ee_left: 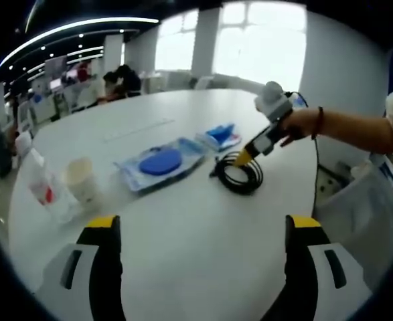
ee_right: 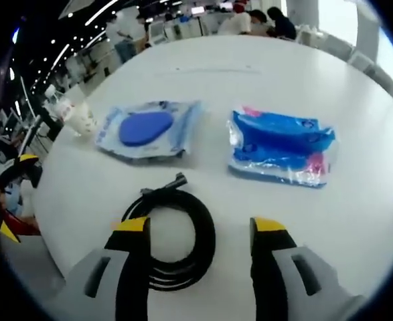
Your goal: Arrange the tabletop items into an orderly group along one side of the table until the central work area is clear of visible clutter.
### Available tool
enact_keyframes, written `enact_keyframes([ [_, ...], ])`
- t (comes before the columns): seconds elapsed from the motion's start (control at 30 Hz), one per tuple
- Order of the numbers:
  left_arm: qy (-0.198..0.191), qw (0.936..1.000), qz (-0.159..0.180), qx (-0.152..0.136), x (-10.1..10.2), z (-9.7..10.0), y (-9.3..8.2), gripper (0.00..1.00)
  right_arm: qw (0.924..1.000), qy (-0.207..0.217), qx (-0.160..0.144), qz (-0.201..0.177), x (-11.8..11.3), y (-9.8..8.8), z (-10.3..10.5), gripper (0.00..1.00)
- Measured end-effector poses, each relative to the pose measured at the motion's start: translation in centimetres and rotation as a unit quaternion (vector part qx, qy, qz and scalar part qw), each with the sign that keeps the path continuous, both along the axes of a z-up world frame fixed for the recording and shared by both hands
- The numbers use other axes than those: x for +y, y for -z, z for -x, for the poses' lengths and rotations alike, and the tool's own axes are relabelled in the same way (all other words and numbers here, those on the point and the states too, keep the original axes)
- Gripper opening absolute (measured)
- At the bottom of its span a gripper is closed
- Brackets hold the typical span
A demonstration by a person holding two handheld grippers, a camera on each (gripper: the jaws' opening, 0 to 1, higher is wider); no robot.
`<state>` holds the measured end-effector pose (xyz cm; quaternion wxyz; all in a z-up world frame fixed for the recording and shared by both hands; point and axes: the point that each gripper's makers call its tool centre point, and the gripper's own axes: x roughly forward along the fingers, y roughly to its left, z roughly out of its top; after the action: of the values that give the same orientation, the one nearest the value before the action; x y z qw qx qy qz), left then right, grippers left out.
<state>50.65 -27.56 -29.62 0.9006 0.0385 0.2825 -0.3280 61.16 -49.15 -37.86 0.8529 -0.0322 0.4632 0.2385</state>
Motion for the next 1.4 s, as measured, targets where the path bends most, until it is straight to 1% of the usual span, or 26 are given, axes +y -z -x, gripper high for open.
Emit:
enact_keyframes([
  [0.07, -0.003, 1.0, 0.0, -0.001, 0.2, -0.1, -0.1, 0.99, 0.9998, -0.002, -0.012, -0.014, 0.5, -0.7, 0.0, 0.72],
  [0.13, -0.006, 1.0, 0.001, -0.002, 0.3, -0.1, -0.2, 0.99, 0.9995, -0.002, -0.021, -0.024, 0.8, -1.4, 0.2, 0.77],
  [0.27, -0.01, 0.9999, 0.003, -0.005, 0.6, -0.2, -0.4, 0.99, 0.9984, -0.012, -0.044, -0.032, 1.3, -2.6, 0.6, 0.87],
  [0.37, -0.015, 0.9999, 0.004, -0.008, 0.9, -0.3, -0.7, 0.99, 0.9971, -0.019, -0.06, -0.042, 1.7, -3.6, 0.8, 0.93],
  [0.47, -0.019, 0.9997, 0.006, -0.011, 1.2, -0.4, -1.1, 0.99, 0.9953, -0.024, -0.082, -0.047, 2.0, -4.8, 1.2, 0.97],
  [0.53, -0.023, 0.9996, 0.004, -0.014, 1.3, -0.5, -1.3, 0.99, 0.9944, -0.027, -0.089, -0.049, 2.1, -5.4, 1.6, 0.99],
  [0.67, -0.03, 0.9993, 0.003, -0.022, 1.8, -0.2, -2.2, 0.99, 0.9925, -0.033, -0.101, -0.06, 2.5, -6.7, 2.5, 0.99],
  [0.8, -0.035, 0.9991, 0.003, -0.023, 2.1, 0.2, -2.6, 0.99, 0.9897, -0.039, -0.118, -0.071, 2.8, -8.2, 3.7, 0.99],
  [1.0, -0.045, 0.9986, 0.003, -0.029, 2.6, 1.5, -3.1, 0.99, 0.9856, -0.046, -0.139, -0.084, 3.1, -10.4, 5.7, 0.99],
  [1.03, -0.047, 0.9984, 0.004, -0.031, 2.7, 1.7, -3.2, 0.99, 0.9855, -0.046, -0.14, -0.084, 3.1, -10.5, 5.8, 0.99],
  [1.2, -0.054, 0.9979, 0.006, -0.035, 3.0, 2.9, -3.6, 0.99, 0.983, -0.059, -0.153, -0.083, 3.2, -11.6, 7.6, 0.99],
  [1.3, -0.057, 0.9977, 0.008, -0.035, 3.3, 3.6, -3.8, 0.99, 0.981, -0.059, -0.166, -0.082, 3.0, -12.0, 8.6, 0.99],
  [1.4, -0.061, 0.9974, 0.006, -0.039, 3.5, 4.2, -4.0, 0.99, 0.9802, -0.059, -0.167, -0.088, 3.1, -12.1, 9.5, 0.99],
])
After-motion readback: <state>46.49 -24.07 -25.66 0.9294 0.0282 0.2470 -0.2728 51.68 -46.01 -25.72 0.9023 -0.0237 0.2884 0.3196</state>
